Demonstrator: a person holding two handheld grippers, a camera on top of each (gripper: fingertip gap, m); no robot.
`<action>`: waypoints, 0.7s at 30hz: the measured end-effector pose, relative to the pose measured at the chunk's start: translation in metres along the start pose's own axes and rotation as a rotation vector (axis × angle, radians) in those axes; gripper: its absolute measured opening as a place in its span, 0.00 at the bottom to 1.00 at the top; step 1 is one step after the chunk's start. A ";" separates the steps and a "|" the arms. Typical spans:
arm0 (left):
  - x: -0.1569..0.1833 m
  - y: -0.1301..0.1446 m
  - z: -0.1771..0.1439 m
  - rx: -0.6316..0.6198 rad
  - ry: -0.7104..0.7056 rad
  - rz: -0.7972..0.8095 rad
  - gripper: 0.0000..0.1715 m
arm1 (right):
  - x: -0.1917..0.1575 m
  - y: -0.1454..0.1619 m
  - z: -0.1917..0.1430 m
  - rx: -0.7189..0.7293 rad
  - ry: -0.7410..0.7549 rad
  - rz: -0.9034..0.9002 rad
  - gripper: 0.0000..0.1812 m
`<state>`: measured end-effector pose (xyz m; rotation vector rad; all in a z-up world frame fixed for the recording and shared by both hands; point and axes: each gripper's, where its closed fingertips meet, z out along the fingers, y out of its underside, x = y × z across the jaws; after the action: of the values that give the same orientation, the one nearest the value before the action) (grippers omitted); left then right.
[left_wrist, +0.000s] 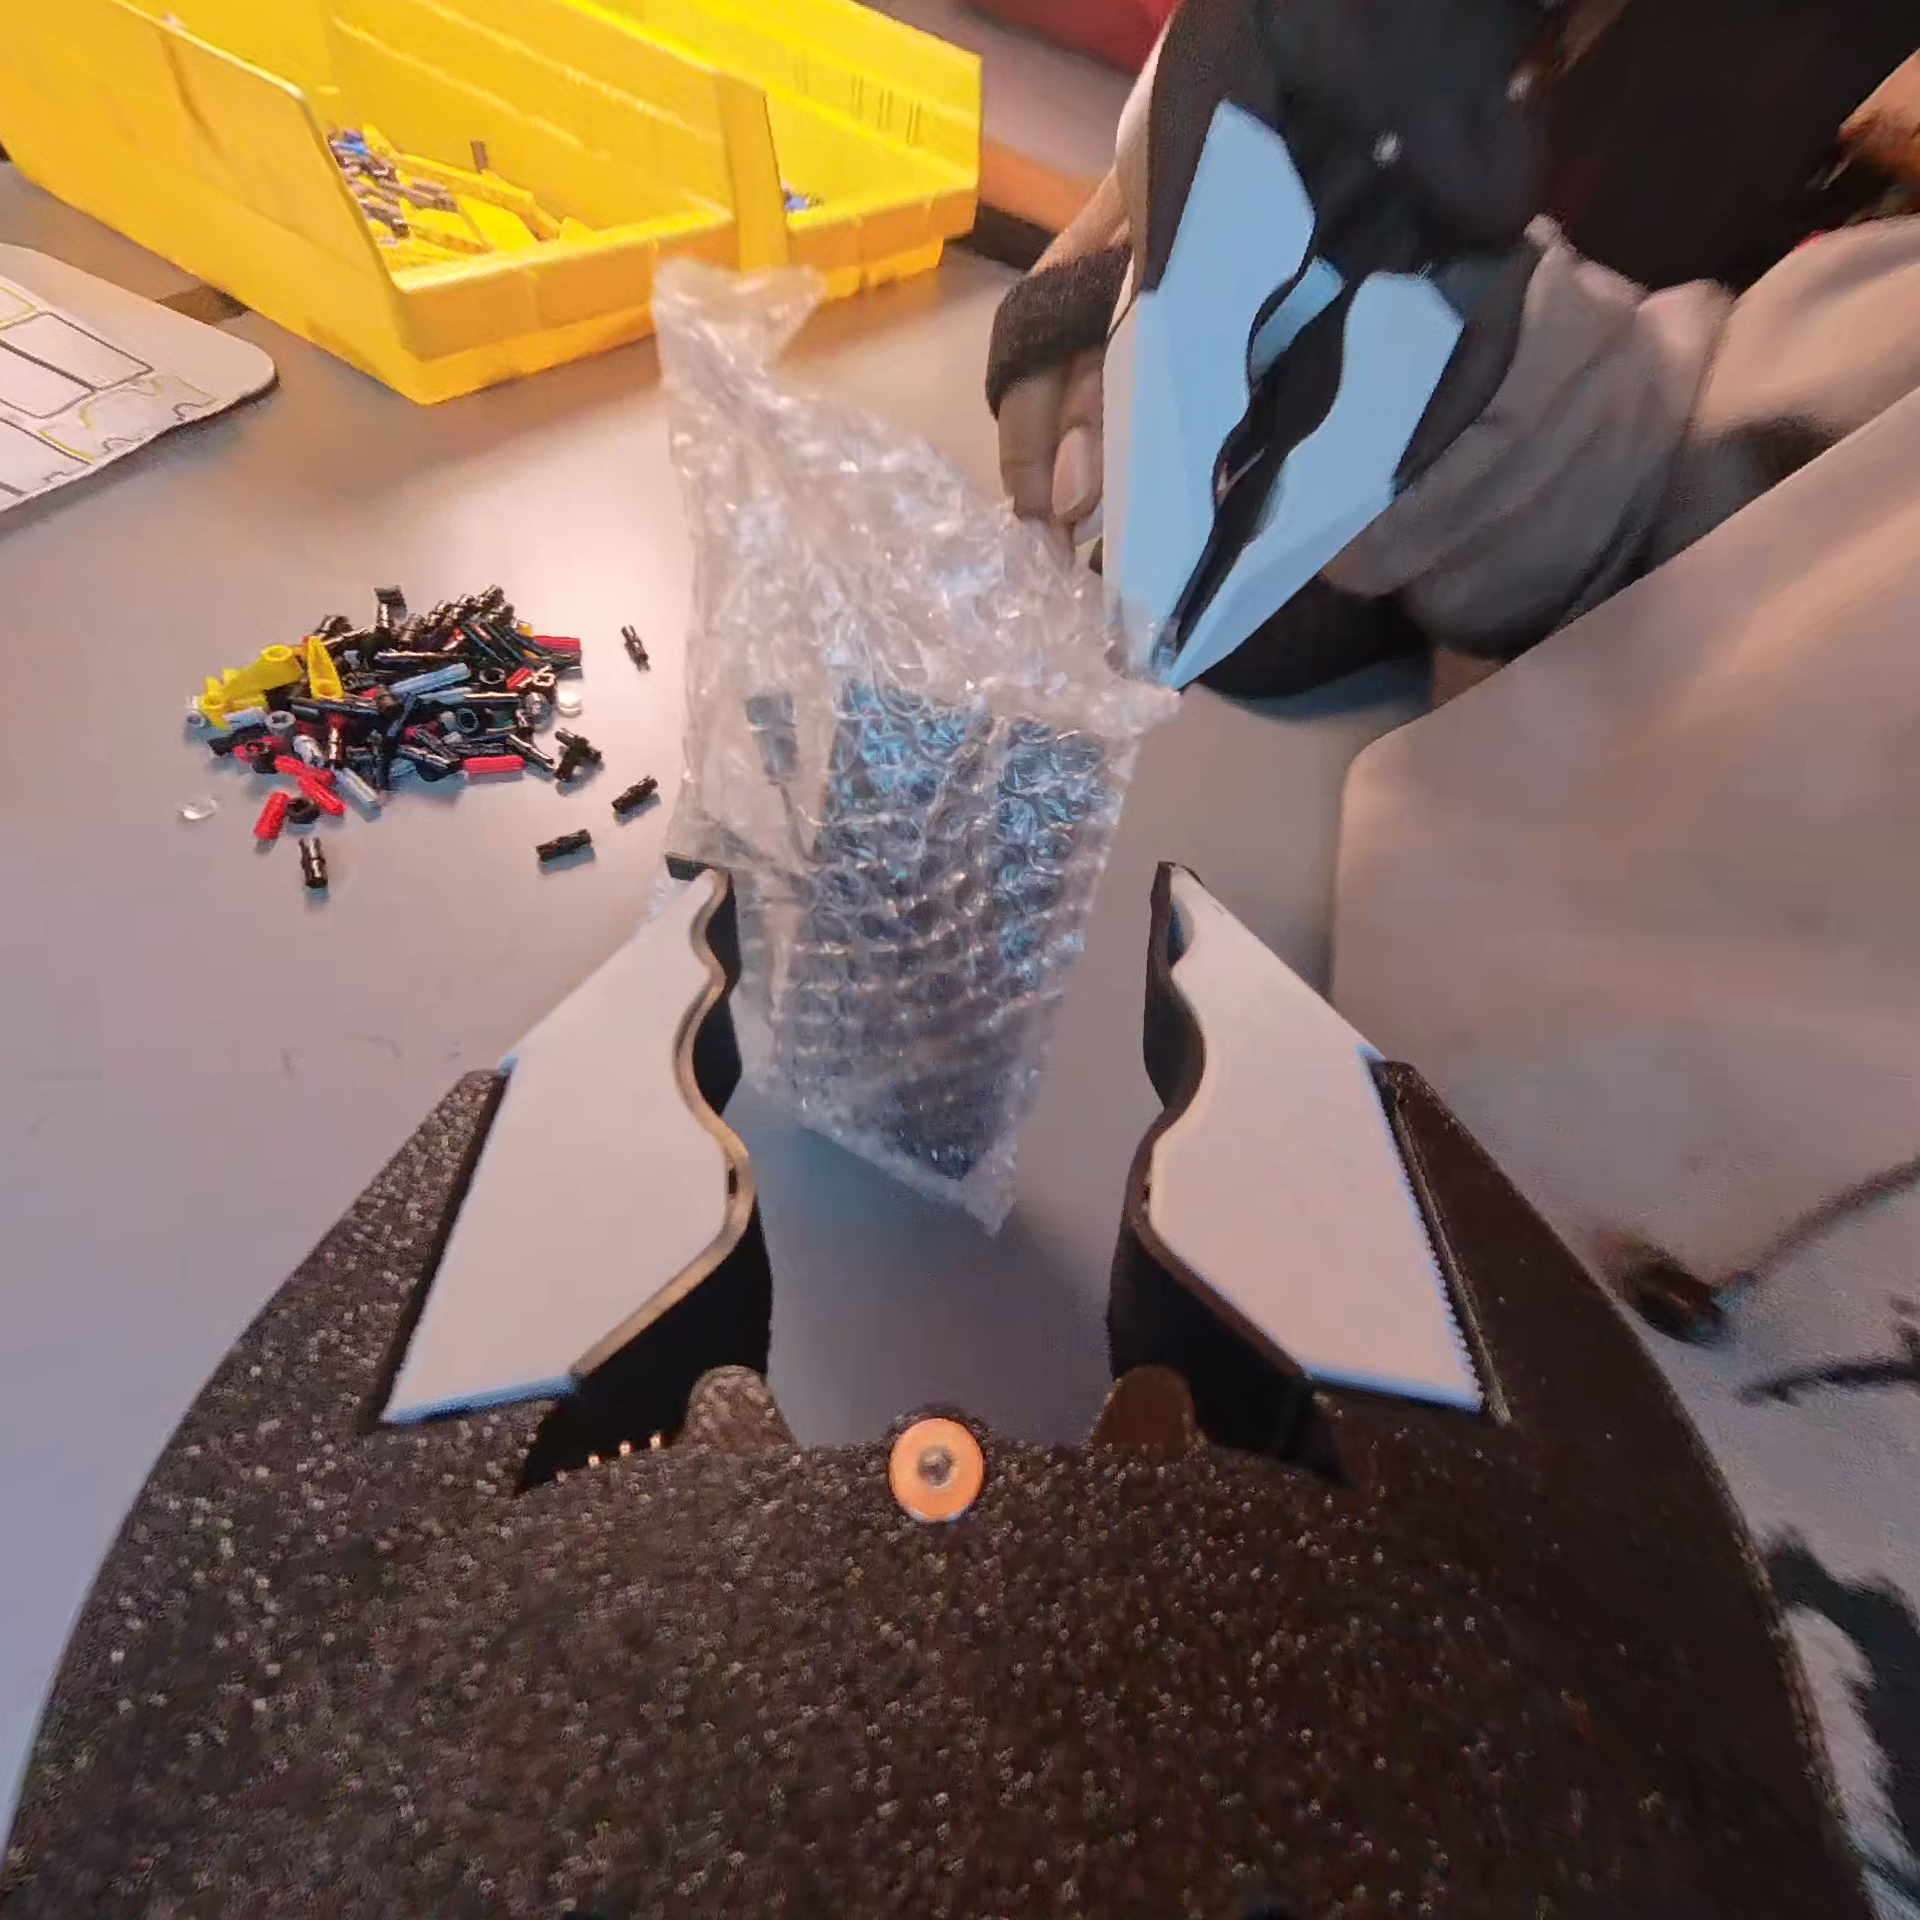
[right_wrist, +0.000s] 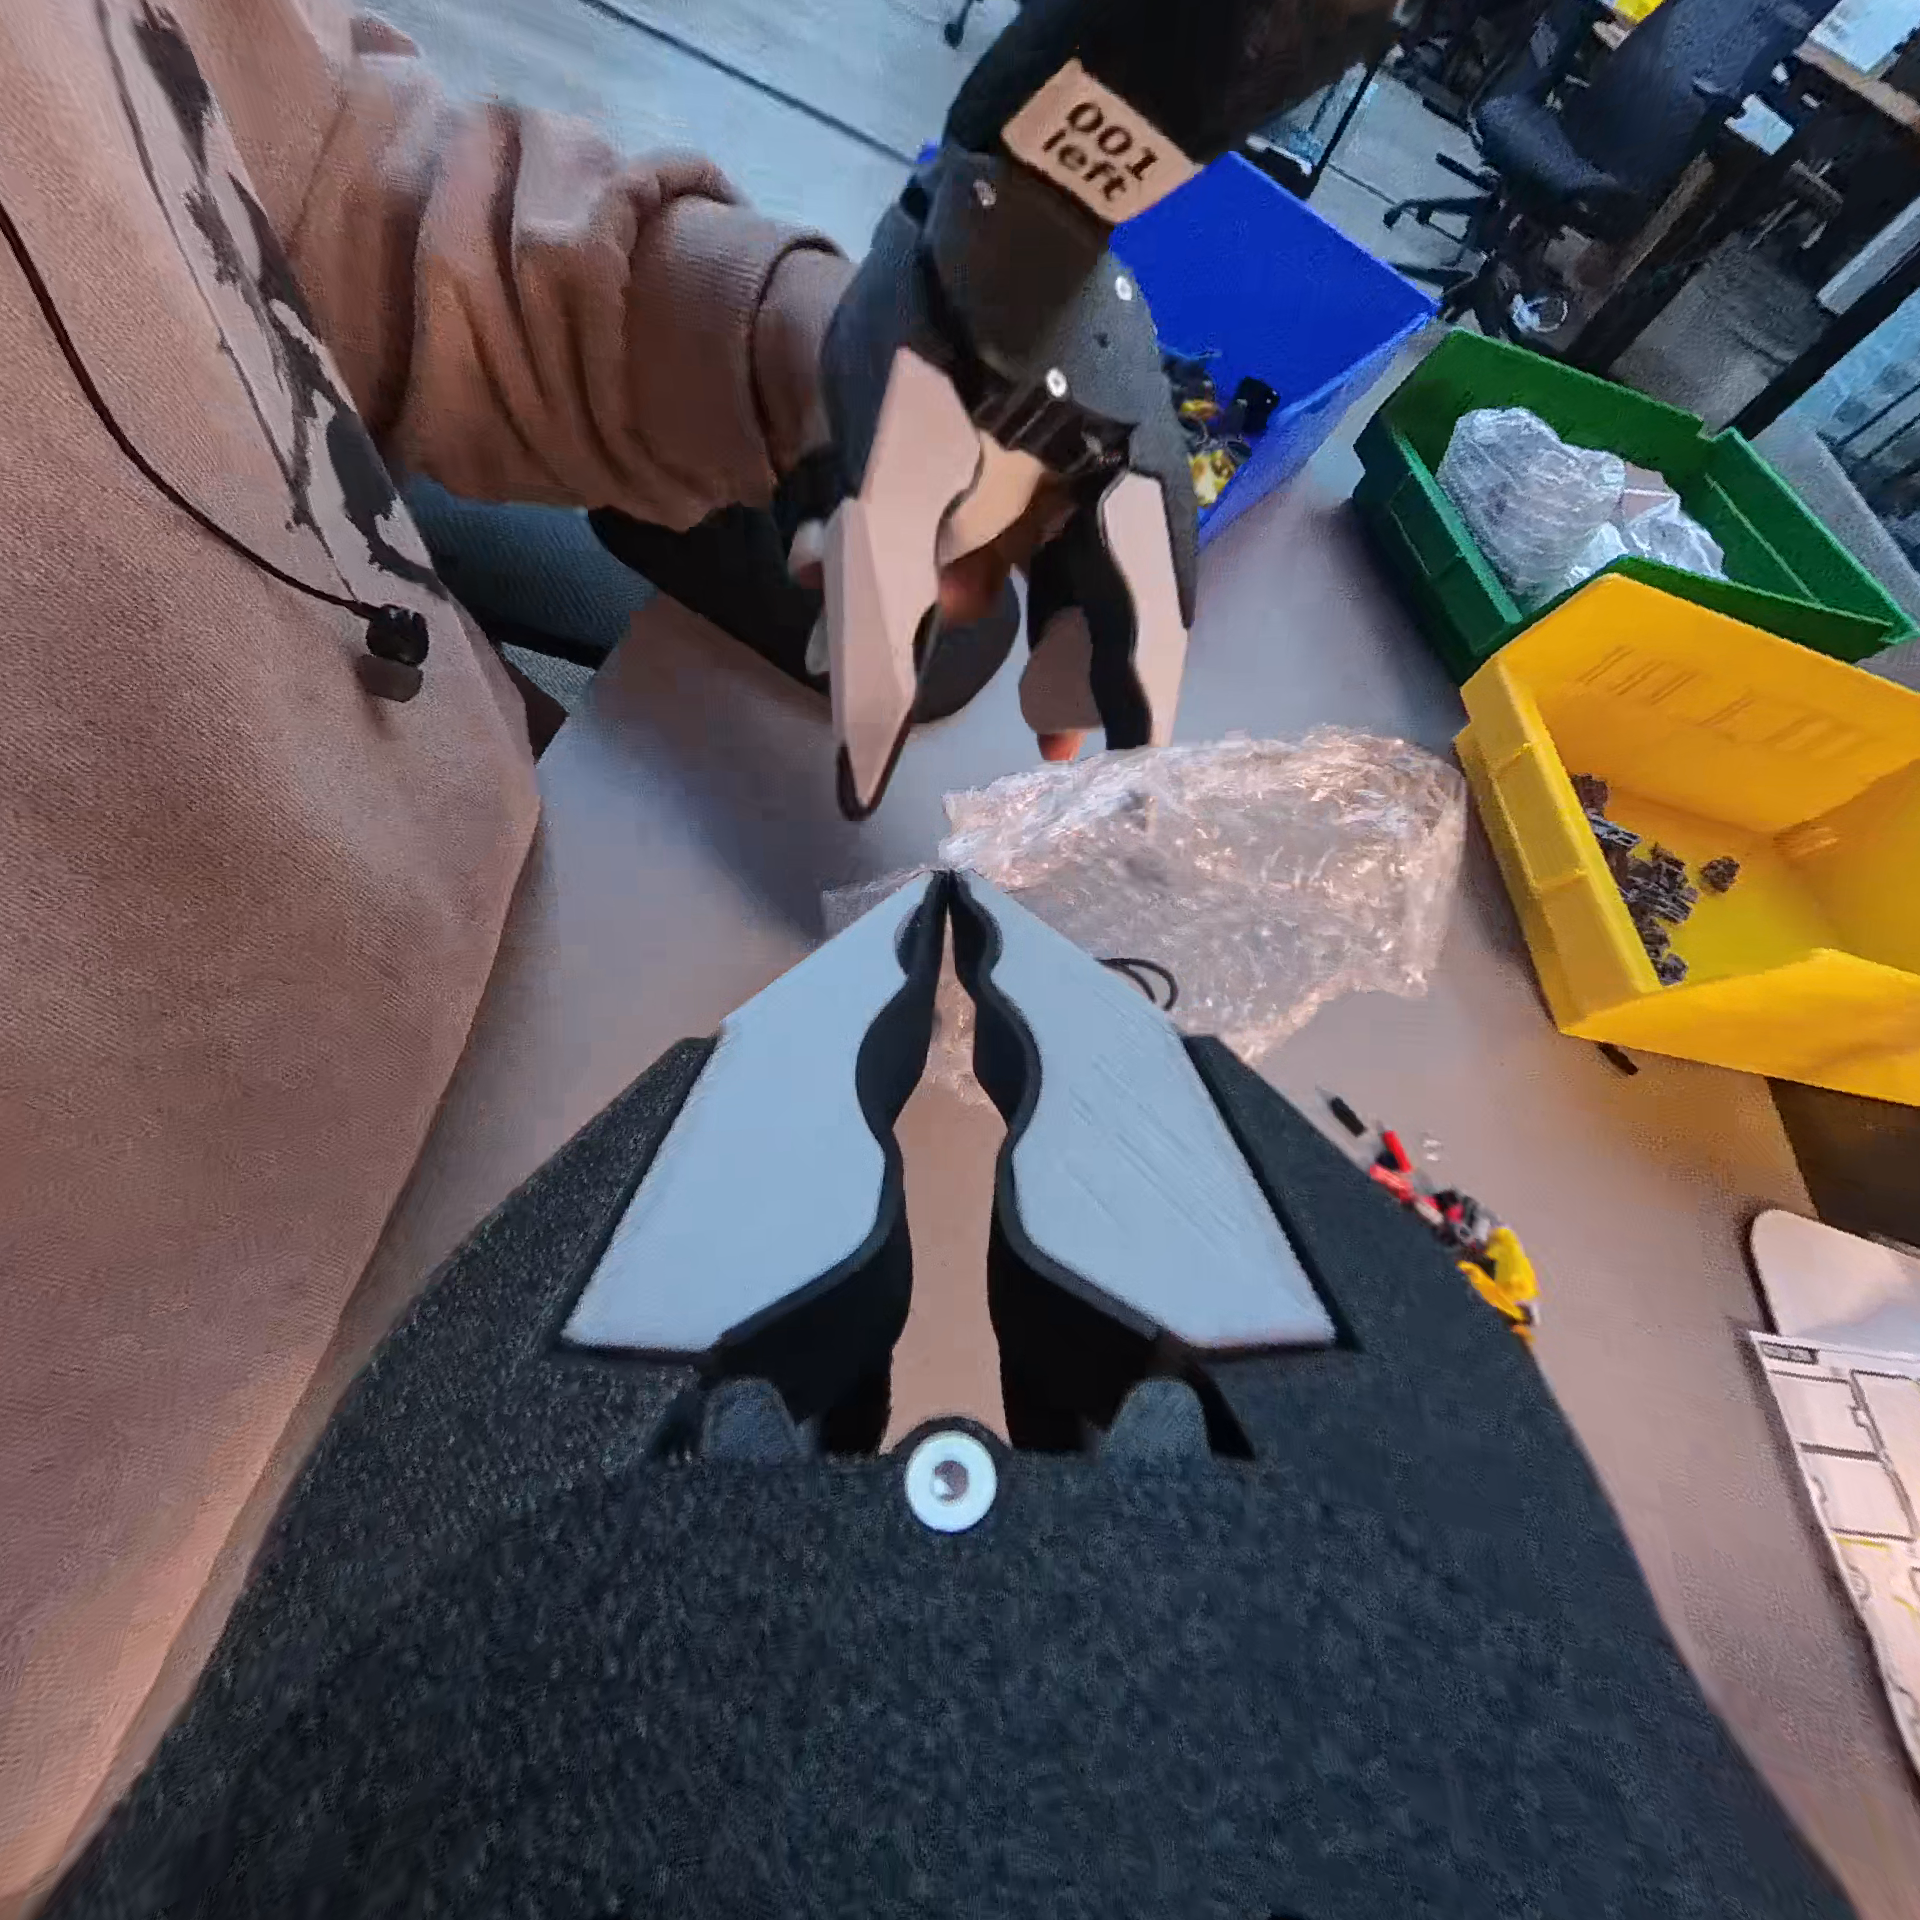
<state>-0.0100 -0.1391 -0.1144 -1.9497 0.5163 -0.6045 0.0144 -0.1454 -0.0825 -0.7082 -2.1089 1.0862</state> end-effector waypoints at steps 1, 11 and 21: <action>-0.001 0.005 0.012 -0.036 -0.037 0.047 0.46 | -0.002 0.002 0.001 0.016 -0.001 0.028 0.00; 0.031 -0.014 0.004 0.096 0.408 0.174 0.09 | -0.010 -0.032 -0.017 0.255 -0.004 0.200 0.00; 0.026 -0.027 -0.027 0.307 0.665 0.053 0.03 | 0.035 0.045 -0.028 0.135 0.063 0.297 0.67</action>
<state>-0.0040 -0.1619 -0.0751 -1.4146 0.8232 -1.2310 0.0202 -0.0839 -0.0970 -0.9976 -1.8965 1.3320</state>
